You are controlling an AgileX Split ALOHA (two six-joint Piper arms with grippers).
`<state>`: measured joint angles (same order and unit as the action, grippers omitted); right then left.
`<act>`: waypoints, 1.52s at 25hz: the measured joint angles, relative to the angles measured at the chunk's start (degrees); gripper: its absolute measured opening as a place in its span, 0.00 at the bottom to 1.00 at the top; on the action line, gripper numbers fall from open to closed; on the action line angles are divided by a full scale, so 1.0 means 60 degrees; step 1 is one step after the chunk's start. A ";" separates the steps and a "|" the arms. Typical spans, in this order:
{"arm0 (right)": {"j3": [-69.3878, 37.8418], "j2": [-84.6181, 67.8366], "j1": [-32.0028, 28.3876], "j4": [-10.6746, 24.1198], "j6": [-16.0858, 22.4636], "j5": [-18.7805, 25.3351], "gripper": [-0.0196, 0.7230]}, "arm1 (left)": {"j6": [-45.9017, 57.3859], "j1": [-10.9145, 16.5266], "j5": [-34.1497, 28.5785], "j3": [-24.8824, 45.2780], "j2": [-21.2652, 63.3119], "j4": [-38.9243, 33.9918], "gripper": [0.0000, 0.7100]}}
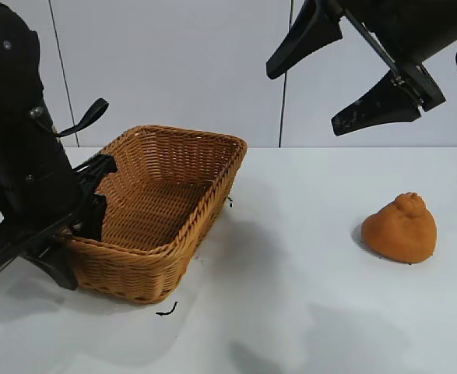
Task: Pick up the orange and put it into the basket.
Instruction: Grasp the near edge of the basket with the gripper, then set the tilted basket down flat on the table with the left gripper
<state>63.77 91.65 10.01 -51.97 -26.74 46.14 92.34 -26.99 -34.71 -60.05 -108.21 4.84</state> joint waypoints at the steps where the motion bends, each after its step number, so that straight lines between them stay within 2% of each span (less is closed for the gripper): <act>1: 0.0000 0.0000 0.0000 0.0000 0.0000 0.0000 0.96 | 0.0070 0.0000 0.0001 0.0000 0.0000 0.0000 0.13; 5: 0.0000 0.0000 0.0000 0.0000 0.0000 0.0000 0.96 | 0.0237 0.0000 -0.0038 -0.0064 0.0044 -0.0019 0.13; 11: 0.0000 0.0000 0.0000 0.0027 0.0000 0.0008 0.96 | 0.0282 0.0291 -0.0338 -0.0547 0.0417 -0.0073 0.13; 17: 0.0000 0.0000 0.0000 0.0047 0.0000 0.0078 0.96 | -0.1019 0.0547 -0.0534 -0.1116 0.0441 -0.0090 0.13; 20: 0.0000 0.0000 0.0000 0.0058 0.0000 0.0144 0.96 | -0.2606 0.0922 -0.0618 -0.1424 0.0404 0.0098 0.13; 22: 0.0000 0.0000 0.0000 0.0058 0.0000 0.0151 0.96 | -0.4299 0.1317 -0.0835 -0.1753 0.0250 0.0615 0.13; 25: 0.0000 0.0000 0.0000 0.0068 0.0000 0.0162 0.96 | -0.6868 0.1871 -0.1414 -0.2308 -0.0194 0.1557 0.13; 28: 0.0000 0.0000 0.0000 0.0076 0.0000 0.0162 0.96 | -0.9071 0.2192 -0.2080 -0.2922 -0.0699 0.2032 0.13; 33: 0.0000 0.0000 0.0000 0.0076 0.0000 0.0162 0.96 | -1.1370 0.2268 -0.2989 -0.3771 -0.1329 0.2065 0.13; 38: 0.0000 0.0000 0.0000 0.0076 0.0000 0.0162 0.96 | -1.2656 0.2268 -0.3574 -0.4499 -0.1817 0.2094 0.13</act>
<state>63.77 91.65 10.01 -51.51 -26.74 47.12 16.40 -13.38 -56.16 -87.04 -119.11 17.40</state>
